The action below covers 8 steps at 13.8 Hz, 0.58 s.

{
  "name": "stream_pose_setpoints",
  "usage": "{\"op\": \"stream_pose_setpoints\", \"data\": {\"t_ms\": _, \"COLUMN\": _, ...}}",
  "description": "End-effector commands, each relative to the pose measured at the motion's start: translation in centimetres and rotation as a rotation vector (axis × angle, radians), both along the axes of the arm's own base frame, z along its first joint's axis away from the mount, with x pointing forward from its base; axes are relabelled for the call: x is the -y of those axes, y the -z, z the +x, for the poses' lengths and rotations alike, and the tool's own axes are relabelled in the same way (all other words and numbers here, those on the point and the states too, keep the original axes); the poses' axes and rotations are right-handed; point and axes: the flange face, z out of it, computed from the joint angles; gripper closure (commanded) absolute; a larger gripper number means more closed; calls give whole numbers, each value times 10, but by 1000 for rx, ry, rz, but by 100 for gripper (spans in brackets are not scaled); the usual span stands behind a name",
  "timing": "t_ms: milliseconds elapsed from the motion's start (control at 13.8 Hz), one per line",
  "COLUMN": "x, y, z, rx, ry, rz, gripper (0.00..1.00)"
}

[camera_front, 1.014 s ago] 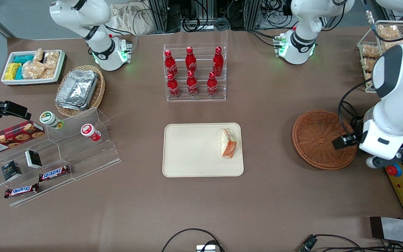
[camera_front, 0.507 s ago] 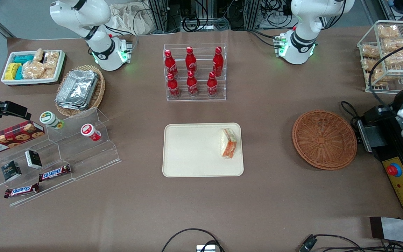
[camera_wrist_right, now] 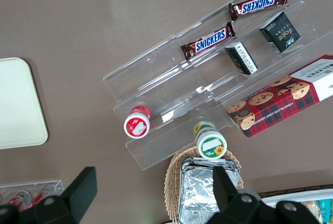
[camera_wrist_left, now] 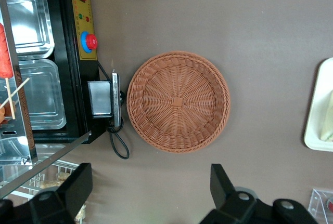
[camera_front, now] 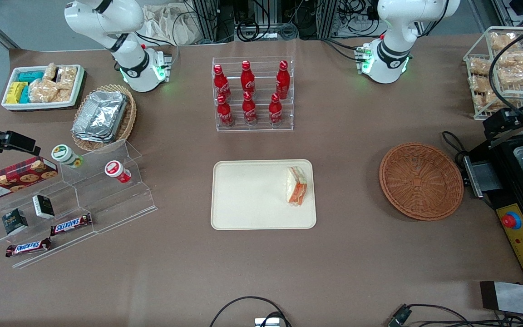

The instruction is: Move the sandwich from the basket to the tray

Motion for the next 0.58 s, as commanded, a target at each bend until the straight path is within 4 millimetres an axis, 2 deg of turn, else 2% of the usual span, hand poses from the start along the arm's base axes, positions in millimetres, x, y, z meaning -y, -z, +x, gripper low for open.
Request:
{"op": "stream_pose_setpoints", "data": {"t_ms": 0, "x": -1, "y": -12, "z": -18, "rx": -23, "ry": 72, "rz": -25, "gripper": 0}}
{"op": "stream_pose_setpoints", "data": {"t_ms": 145, "x": -13, "y": -22, "z": -29, "rx": -26, "ry": 71, "rz": -98, "gripper": 0}}
{"op": "stream_pose_setpoints", "data": {"t_ms": 507, "x": -13, "y": -23, "z": -32, "rx": -45, "ry": 72, "rz": -94, "gripper": 0}}
